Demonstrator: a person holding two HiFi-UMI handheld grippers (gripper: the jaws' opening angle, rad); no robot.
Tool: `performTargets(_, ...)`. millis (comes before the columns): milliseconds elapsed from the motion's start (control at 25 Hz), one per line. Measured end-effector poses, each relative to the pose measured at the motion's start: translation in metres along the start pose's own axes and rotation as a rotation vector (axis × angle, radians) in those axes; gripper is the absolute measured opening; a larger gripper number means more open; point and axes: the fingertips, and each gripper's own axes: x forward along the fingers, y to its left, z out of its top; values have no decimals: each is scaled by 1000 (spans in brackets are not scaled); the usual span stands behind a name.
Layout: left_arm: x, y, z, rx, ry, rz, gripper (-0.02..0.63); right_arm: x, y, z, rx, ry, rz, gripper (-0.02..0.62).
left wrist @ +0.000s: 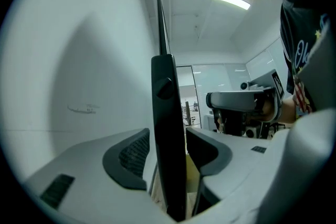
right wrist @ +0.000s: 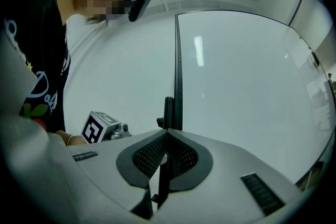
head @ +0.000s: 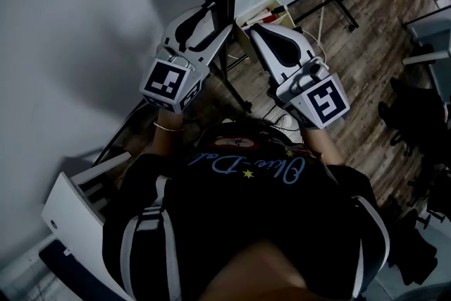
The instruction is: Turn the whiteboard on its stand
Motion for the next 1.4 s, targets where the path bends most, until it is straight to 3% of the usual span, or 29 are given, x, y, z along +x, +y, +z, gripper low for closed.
performTargets(400, 14, -3, 0, -10, -15, -59, 228, 19, -23, -4, -3, 15, -44, 21)
performTargets(720, 15, -1, 0, -59, -27, -51, 219, 30, -43, -6, -6, 16, -71, 23)
performTargets(1400, 11, -7, 2, -79, 10, -29, 216, 36, -45, -8, 1, 29, -60, 21)
